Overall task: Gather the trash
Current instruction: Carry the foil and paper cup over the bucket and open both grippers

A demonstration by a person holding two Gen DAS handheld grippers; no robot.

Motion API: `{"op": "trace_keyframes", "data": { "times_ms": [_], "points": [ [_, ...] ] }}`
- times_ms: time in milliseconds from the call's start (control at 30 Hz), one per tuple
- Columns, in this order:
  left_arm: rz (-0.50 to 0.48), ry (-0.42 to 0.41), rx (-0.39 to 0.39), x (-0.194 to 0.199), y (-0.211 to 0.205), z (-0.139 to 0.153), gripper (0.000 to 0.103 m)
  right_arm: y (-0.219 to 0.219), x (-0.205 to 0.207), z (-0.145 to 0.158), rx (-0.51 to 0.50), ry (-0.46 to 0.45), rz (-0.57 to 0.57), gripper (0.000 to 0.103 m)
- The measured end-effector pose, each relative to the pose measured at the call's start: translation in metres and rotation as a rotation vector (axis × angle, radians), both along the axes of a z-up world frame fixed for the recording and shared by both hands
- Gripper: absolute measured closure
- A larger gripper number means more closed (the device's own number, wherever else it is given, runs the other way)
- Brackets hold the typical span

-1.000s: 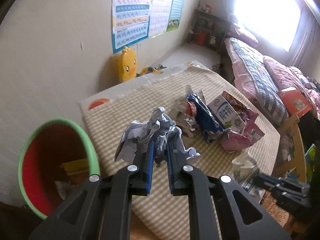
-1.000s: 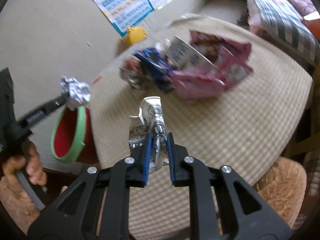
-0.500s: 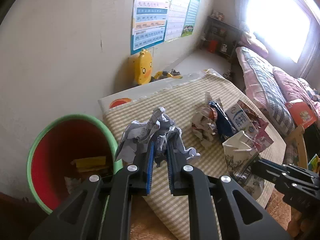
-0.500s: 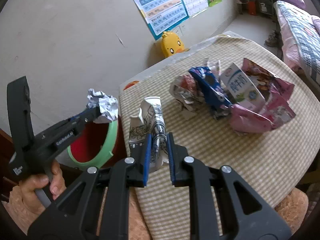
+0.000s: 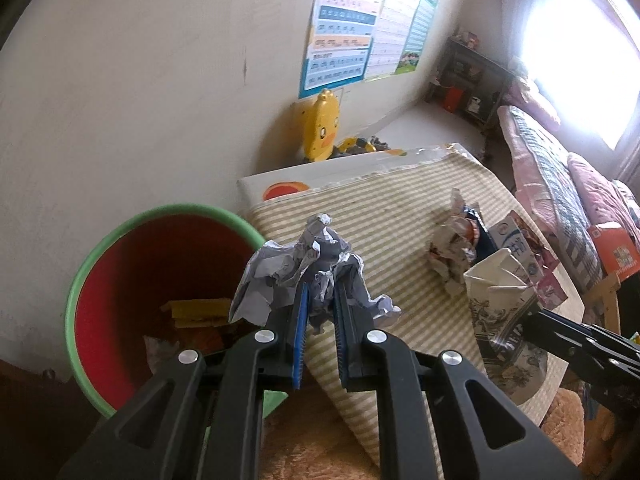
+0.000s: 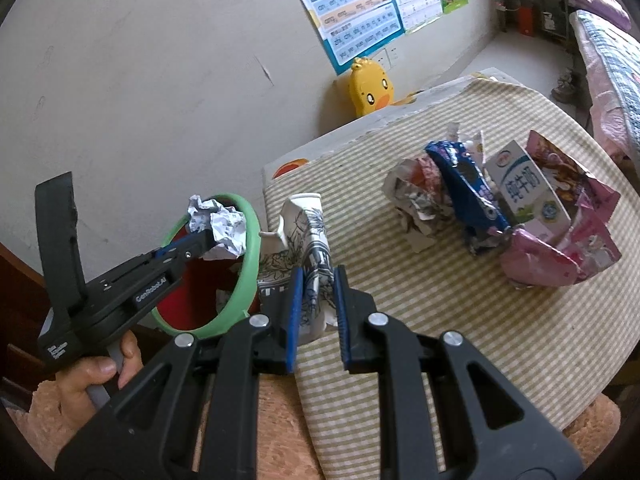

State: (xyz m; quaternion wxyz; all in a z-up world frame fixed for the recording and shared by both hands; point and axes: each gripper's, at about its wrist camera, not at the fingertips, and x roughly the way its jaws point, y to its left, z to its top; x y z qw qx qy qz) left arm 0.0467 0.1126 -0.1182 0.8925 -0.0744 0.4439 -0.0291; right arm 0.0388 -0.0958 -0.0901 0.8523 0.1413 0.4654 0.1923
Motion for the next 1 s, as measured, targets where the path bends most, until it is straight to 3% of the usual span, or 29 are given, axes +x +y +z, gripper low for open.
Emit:
{"op": "trace_keyframes", "data": {
  "times_ms": [267,567,833,900,1000],
  "points": [
    [0.087,0.009,0.018,-0.004,0.037,-0.005,0.093,0.021,0.011,-0.004,0.033,0.024,0.035,0.087],
    [0.225,0.038,0.04,-0.015,0.095,-0.016,0.093,0.085,0.033,-0.008,0.056,0.043,0.154,0.087],
    [0.277,0.07,0.043,-0.02,0.119,-0.028,0.093,0.136,0.05,-0.012,0.057,0.05,0.221,0.086],
    [0.289,0.078,0.051,-0.02,0.123,-0.029,0.089,0.144,0.054,-0.009,0.073,0.041,0.226,0.086],
    [0.318,0.1,0.059,-0.021,0.127,-0.032,0.078,0.151,0.057,-0.004,0.083,0.023,0.226,0.073]
  ]
}}
